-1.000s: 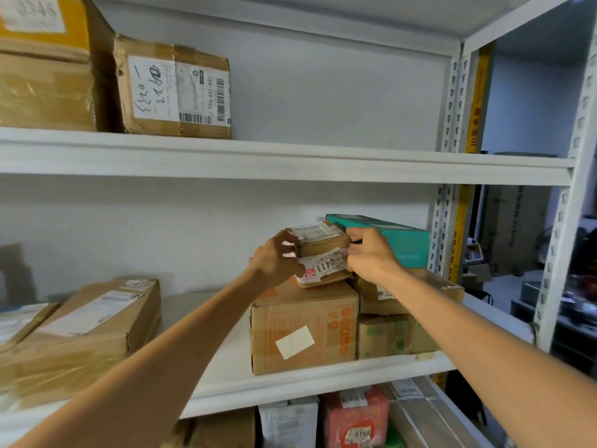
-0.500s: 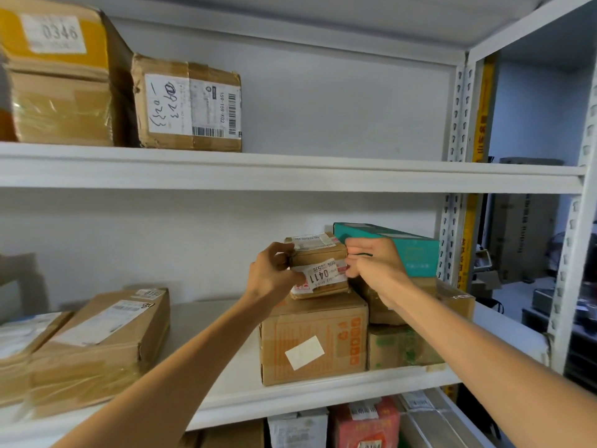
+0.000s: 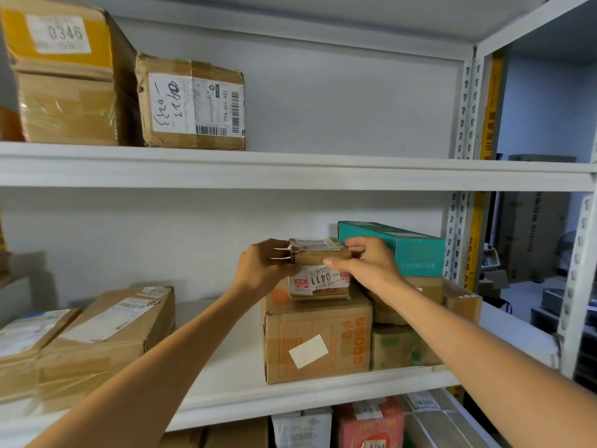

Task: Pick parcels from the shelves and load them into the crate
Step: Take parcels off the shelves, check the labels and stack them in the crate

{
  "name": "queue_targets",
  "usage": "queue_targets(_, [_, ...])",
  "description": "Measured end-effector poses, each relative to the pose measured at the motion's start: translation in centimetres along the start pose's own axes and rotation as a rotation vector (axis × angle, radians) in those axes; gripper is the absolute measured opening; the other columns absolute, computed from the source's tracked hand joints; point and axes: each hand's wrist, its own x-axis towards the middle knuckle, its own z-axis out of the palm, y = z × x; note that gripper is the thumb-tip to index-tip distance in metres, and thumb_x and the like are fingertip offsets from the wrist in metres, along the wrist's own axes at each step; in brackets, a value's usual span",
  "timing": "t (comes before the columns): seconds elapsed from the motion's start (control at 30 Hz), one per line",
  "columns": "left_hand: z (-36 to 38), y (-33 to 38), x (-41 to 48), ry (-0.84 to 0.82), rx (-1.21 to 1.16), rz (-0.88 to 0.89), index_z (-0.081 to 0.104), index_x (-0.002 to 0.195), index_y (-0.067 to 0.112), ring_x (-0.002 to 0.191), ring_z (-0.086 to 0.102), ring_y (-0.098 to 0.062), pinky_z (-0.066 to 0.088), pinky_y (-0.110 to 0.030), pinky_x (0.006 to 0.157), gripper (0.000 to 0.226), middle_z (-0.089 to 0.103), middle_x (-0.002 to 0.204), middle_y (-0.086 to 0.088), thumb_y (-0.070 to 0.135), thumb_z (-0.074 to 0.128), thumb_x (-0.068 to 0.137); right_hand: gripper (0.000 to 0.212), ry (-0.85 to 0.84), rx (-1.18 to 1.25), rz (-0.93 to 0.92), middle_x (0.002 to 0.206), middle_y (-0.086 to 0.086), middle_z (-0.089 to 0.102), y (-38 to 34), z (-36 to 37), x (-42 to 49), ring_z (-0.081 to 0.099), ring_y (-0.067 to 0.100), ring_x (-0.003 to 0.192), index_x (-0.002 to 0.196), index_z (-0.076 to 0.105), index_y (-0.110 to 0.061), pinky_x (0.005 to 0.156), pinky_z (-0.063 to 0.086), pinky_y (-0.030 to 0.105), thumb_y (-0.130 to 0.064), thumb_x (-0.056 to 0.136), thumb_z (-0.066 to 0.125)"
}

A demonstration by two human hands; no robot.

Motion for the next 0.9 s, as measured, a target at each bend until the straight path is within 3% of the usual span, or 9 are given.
queue_targets(0.13, [-0.2,0.1,1.1,-0.003,-0.017,-0.101,0.054,0.134,0.008,0.105,0.064,-0.021,0.057,-0.030,0.084,0.074,0.062,0.128,-0.007,0.025,0.085,0.070,0.032,-0.074,-0.011,0.048,0.080,-0.016,0.064,0.1,0.1,0.9,0.063,-0.001,0.073,0.093,0.061,-0.026,0.056,0.041,0.010,-0.052,0.077,0.072])
queue_targets(0.23, [-0.2,0.2,1.4,-0.113,-0.131,-0.202,0.041,0.146,0.011,0.111,0.059,-0.025,0.057,-0.037,0.079,0.085,0.047,0.143,-0.010,0.020,0.083,0.072,0.045,-0.164,0.024,0.079,0.081,-0.002,0.073,0.8,0.5,1.7,0.070,0.011,0.078,0.094,0.066,-0.012,0.065,0.054,0.021,-0.055,0.079,0.068])
queue_targets(0.33, [0.2,0.0,1.3,-0.234,-0.242,-0.264,0.036,0.146,0.008,0.104,0.064,-0.022,0.058,-0.041,0.080,0.091,0.060,0.128,-0.008,0.035,0.077,0.069,0.045,-0.178,0.116,0.119,0.078,-0.005,0.074,1.1,0.7,1.8,0.070,0.004,0.070,0.098,0.067,-0.012,0.060,0.051,0.019,-0.051,0.076,0.071])
queue_targets(0.43, [0.7,0.0,1.2,-0.247,-0.284,-0.295,0.051,0.135,0.008,0.110,0.062,-0.027,0.056,-0.047,0.089,0.070,0.065,0.119,-0.011,0.048,0.065,0.079,0.028,-0.176,0.274,0.179,0.079,-0.004,0.075,1.2,0.7,1.5,0.071,0.008,0.071,0.095,0.066,-0.023,0.061,0.056,0.024,-0.038,0.075,0.078])
queue_targets(0.5, [0.8,0.2,1.0,-0.230,-0.302,-0.296,0.054,0.132,0.009,0.108,0.064,-0.026,0.058,-0.043,0.083,0.050,0.065,0.117,-0.009,0.037,0.061,0.091,0.026,-0.191,0.347,0.213,0.089,-0.001,0.073,0.9,0.8,1.1,0.071,0.013,0.080,0.094,0.061,-0.029,0.070,0.058,0.034,-0.031,0.075,0.079])
queue_targets(0.63, [0.2,1.0,-0.4,-0.229,-0.412,-0.254,0.050,0.129,0.012,0.104,0.066,-0.022,0.059,-0.035,0.073,0.042,0.064,0.119,-0.007,0.012,0.064,0.090,0.050,-0.139,0.404,0.185,0.106,-0.002,0.068,-0.1,0.7,-0.6,0.067,0.017,0.095,0.115,0.055,-0.026,0.089,0.055,0.044,-0.015,0.073,0.081])
queue_targets(0.8, [-0.5,2.4,-3.2,-0.209,-0.474,-0.132,0.047,0.123,0.003,0.112,0.063,-0.026,0.059,-0.042,0.083,0.049,0.063,0.123,-0.008,-0.016,0.061,0.080,0.088,-0.034,0.299,0.068,0.113,-0.014,0.066,0.0,0.0,-2.7,0.059,0.003,0.105,0.136,0.045,-0.027,0.088,0.047,0.021,-0.004,0.061,0.087])
queue_targets(0.83, [-0.6,2.6,-3.7,-0.210,-0.477,-0.113,0.046,0.123,0.001,0.113,0.062,-0.027,0.059,-0.043,0.083,0.052,0.062,0.125,-0.010,-0.020,0.060,0.079,0.088,-0.041,0.280,0.061,0.106,-0.019,0.068,0.0,-0.2,-3.2,0.060,-0.003,0.101,0.133,0.047,-0.029,0.085,0.045,0.016,-0.004,0.060,0.087])
queue_targets(0.9, [-0.7,3.0,-4.5,-0.226,-0.482,-0.086,0.045,0.122,-0.003,0.116,0.060,-0.030,0.059,-0.045,0.083,0.053,0.061,0.127,-0.013,-0.025,0.058,0.076,0.072,-0.068,0.217,0.029,0.081,-0.028,0.070,-0.1,-0.5,-4.1,0.063,-0.015,0.081,0.109,0.054,-0.042,0.064,0.046,0.004,-0.001,0.059,0.086])
